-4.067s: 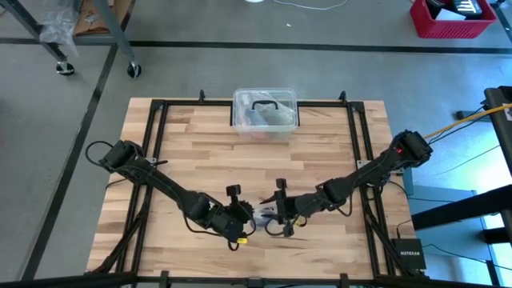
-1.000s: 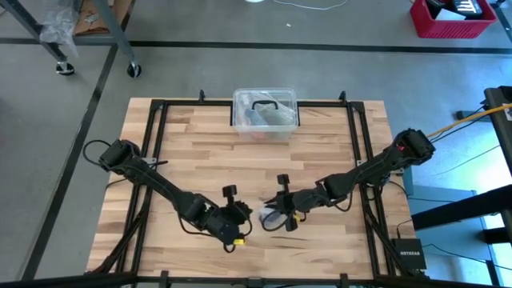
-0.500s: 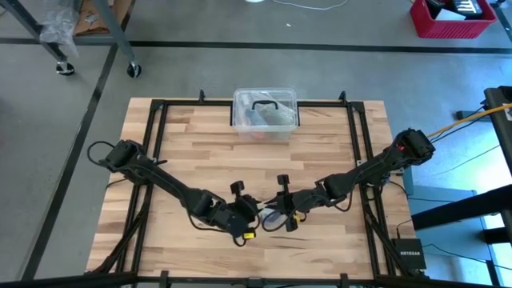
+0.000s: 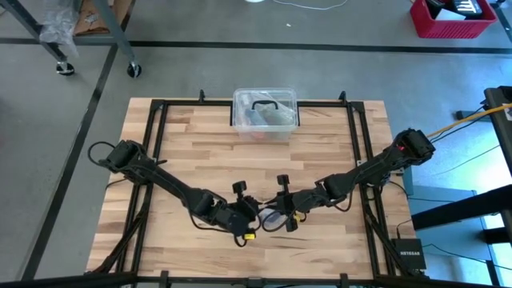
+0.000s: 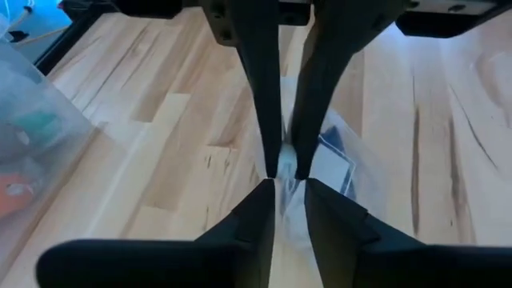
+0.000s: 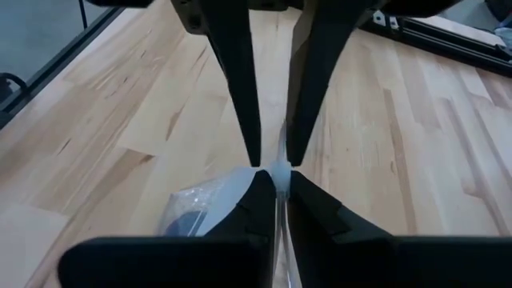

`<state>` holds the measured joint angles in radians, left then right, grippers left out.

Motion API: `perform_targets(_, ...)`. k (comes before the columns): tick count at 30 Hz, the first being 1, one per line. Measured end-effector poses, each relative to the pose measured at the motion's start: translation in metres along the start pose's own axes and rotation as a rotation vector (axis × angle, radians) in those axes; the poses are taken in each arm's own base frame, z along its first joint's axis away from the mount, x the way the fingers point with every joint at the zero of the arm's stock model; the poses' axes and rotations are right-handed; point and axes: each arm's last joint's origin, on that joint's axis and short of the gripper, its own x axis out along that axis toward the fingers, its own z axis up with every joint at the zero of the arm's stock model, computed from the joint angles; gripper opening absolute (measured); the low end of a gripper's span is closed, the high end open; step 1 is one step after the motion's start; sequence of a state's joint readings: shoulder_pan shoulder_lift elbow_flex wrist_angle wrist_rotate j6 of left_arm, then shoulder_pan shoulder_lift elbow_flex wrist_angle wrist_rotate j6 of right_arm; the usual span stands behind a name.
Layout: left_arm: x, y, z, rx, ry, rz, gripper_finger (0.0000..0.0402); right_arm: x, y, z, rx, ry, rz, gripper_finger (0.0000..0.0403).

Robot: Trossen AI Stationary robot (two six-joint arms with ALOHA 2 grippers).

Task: Roll bandage
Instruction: Close the transparent zip bag

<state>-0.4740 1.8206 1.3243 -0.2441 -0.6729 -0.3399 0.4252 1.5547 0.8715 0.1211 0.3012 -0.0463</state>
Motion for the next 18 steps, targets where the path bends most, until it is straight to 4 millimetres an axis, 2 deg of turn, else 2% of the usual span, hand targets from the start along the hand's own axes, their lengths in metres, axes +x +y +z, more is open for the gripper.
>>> perform_targets(5,0.0016,0.0023,0.0008,-0.004,-0.003,0.016,0.0045,0.0,-0.0001,0.0,0.0,0.0,-0.002,0.0029)
perform_targets(10,0.0038,0.006,0.0016,-0.022,-0.007,0.045,0.0006,0.0,-0.0004,-0.0003,0.017,0.003,-0.01,0.0029)
perform_targets(18,0.0062,0.0072,-0.0015,-0.032,-0.028,0.156,0.0001,0.0,-0.0021,-0.0007,0.107,0.006,-0.062,0.003)
